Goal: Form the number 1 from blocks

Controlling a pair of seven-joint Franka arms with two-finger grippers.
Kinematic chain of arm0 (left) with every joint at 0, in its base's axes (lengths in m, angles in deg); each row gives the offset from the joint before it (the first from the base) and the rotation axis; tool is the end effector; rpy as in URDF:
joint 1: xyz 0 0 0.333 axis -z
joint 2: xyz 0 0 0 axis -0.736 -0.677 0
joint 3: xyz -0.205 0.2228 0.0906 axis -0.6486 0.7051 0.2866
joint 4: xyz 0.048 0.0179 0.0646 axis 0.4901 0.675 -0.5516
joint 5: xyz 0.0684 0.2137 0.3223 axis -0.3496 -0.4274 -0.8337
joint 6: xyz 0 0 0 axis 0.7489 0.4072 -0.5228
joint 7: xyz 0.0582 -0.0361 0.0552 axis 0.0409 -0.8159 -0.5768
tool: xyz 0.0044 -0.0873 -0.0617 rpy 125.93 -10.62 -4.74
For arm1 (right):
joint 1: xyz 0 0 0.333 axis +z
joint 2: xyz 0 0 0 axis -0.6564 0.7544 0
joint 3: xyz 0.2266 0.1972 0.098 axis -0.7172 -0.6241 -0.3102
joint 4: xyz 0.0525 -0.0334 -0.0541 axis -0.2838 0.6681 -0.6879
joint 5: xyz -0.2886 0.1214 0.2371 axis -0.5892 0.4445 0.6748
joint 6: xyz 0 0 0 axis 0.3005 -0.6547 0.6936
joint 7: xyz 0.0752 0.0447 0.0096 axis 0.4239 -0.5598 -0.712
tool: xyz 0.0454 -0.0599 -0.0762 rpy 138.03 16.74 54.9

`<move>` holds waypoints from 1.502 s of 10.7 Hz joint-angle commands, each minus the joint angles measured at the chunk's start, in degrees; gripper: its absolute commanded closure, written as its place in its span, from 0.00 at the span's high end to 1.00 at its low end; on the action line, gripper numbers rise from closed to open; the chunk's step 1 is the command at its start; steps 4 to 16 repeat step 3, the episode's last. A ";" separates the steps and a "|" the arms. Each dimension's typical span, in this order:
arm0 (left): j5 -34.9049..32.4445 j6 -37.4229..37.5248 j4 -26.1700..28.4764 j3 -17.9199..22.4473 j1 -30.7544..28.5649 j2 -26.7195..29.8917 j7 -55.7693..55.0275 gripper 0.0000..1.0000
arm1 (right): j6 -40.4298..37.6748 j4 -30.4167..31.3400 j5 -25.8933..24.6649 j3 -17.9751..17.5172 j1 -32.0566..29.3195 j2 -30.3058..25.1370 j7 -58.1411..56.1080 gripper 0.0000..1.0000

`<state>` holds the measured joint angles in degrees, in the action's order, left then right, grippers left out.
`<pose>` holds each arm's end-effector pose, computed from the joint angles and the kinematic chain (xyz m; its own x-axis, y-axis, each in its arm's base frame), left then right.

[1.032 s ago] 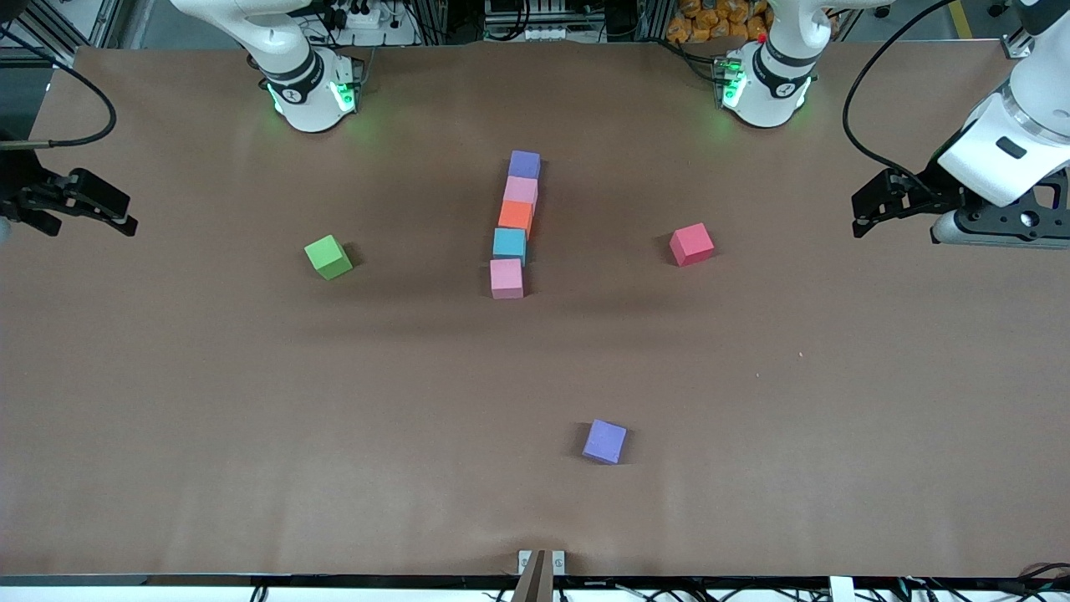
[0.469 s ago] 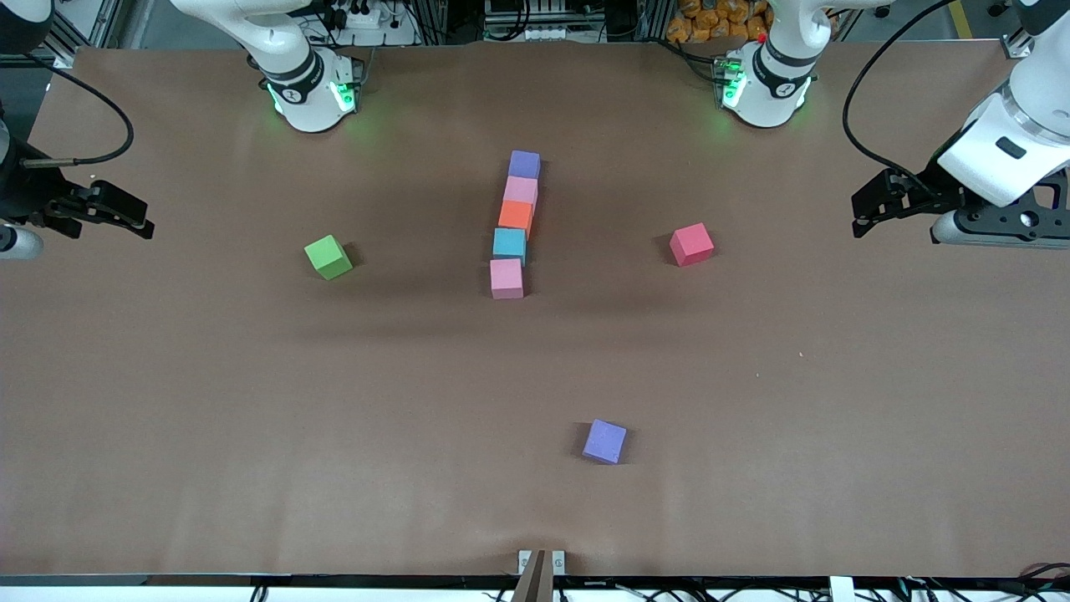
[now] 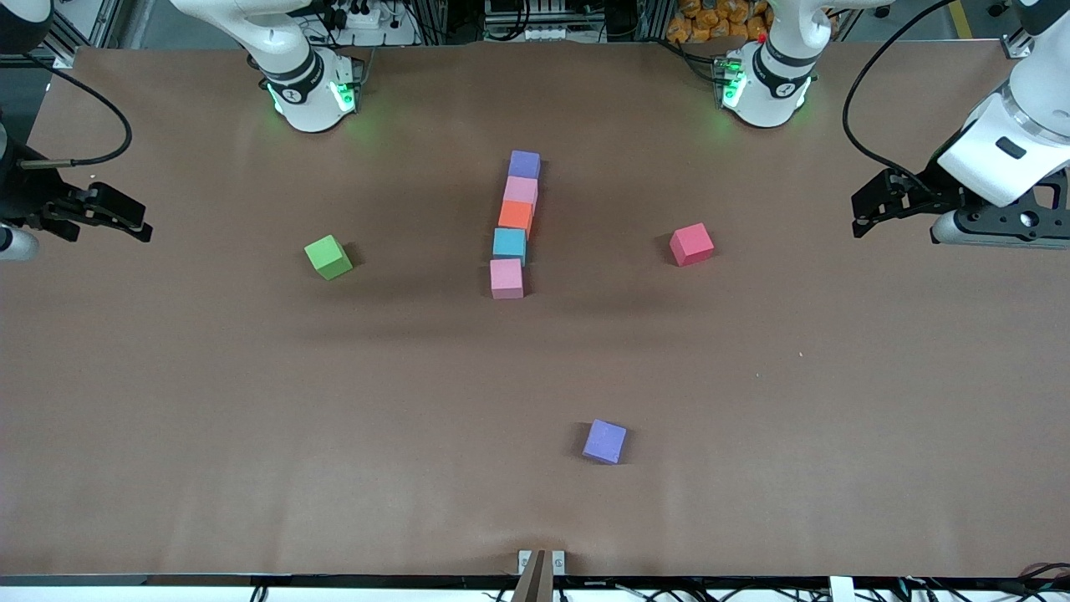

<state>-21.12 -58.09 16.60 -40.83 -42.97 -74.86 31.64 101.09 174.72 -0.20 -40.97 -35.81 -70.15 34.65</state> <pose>0.5603 -0.0998 0.6291 0.9949 -0.0788 0.0622 -0.0799 -0.9967 0.0159 0.5629 0.0012 0.6193 0.9995 -0.0283 -0.0150 -0.0285 -0.9995 -0.0153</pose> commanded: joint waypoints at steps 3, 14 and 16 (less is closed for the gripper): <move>1.44 -0.30 0.88 -0.03 -0.29 1.08 0.52 1.00 | 1.55 0.90 1.65 0.60 0.49 0.41 -1.11 1.00; 1.44 -0.30 0.88 -0.03 -0.29 1.08 0.52 1.00 | 1.55 0.90 1.65 0.60 0.49 0.41 -1.11 1.00; 1.44 -0.30 0.88 -0.03 -0.29 1.08 0.52 1.00 | 1.55 0.90 1.65 0.60 0.49 0.41 -1.11 1.00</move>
